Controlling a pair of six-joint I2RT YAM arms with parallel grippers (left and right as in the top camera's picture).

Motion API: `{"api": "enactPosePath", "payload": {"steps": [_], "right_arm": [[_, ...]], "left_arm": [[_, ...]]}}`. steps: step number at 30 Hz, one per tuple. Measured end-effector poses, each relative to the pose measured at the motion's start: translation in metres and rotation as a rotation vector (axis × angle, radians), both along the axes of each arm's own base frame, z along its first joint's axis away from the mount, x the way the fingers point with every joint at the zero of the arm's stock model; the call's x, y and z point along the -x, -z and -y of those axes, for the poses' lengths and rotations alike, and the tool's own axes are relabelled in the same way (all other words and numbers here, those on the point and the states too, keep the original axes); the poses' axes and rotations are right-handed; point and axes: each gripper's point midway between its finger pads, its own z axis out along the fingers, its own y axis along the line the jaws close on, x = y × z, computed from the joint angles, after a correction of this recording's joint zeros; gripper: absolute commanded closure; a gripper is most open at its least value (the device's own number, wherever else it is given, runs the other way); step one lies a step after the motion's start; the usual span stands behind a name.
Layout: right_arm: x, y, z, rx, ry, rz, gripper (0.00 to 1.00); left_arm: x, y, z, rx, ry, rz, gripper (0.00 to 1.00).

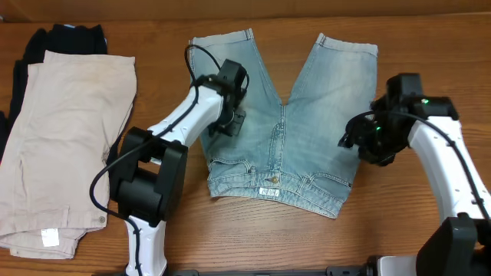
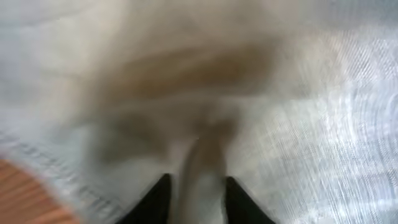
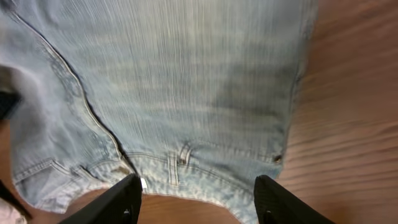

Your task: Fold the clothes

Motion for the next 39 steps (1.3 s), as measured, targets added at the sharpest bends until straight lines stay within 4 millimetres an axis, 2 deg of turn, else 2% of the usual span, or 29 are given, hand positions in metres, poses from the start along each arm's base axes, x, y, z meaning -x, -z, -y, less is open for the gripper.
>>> {"api": "enactPosePath", "payload": {"steps": [1,6,7,10,14,17,21,23,26,27,32,35,39], "right_arm": [[0.010,0.014,-0.010,-0.009,-0.002,-0.034,0.43],[0.043,0.052,-0.029,-0.016,0.025,-0.142,0.46],[0.050,0.059,-0.030,-0.012,0.040,-0.164,0.46],[0.067,0.079,-0.027,0.009,0.120,-0.223,0.47],[0.083,0.100,-0.024,0.024,0.207,-0.262,0.46],[0.082,0.102,-0.022,0.027,0.268,-0.253,0.36],[0.080,0.102,-0.018,0.021,0.349,-0.262,0.33],[0.079,0.102,-0.007,0.015,0.417,-0.273,0.29],[0.076,0.102,0.024,-0.015,0.562,-0.285,0.26],[0.074,0.102,0.042,-0.026,0.626,-0.278,0.25],[0.065,0.095,0.095,-0.014,0.718,-0.208,0.10],[0.039,0.067,0.135,0.028,0.719,-0.101,0.08],[-0.014,-0.002,0.176,0.080,0.677,0.107,0.04]], "left_arm": [[-0.007,-0.016,-0.003,-0.025,-0.003,0.012,0.49],[-0.047,-0.088,-0.004,-0.044,-0.026,0.159,0.21],[-0.053,-0.096,-0.004,-0.040,-0.028,0.185,0.15],[-0.075,-0.119,-0.006,-0.015,-0.057,0.276,0.07],[-0.087,-0.124,-0.018,-0.012,-0.087,0.309,0.01],[-0.090,-0.124,-0.026,-0.015,-0.101,0.315,0.00],[-0.094,-0.125,-0.034,-0.018,-0.118,0.321,0.00],[-0.095,-0.125,-0.039,-0.020,-0.127,0.322,0.00],[-0.099,-0.125,-0.052,-0.023,-0.153,0.324,0.00],[-0.100,-0.125,-0.056,-0.025,-0.161,0.324,0.00],[-0.102,-0.126,-0.062,-0.025,-0.174,0.328,0.00],[-0.107,-0.129,-0.060,-0.015,-0.174,0.350,0.00],[-0.116,-0.133,-0.052,0.030,-0.166,0.387,0.00]]}}
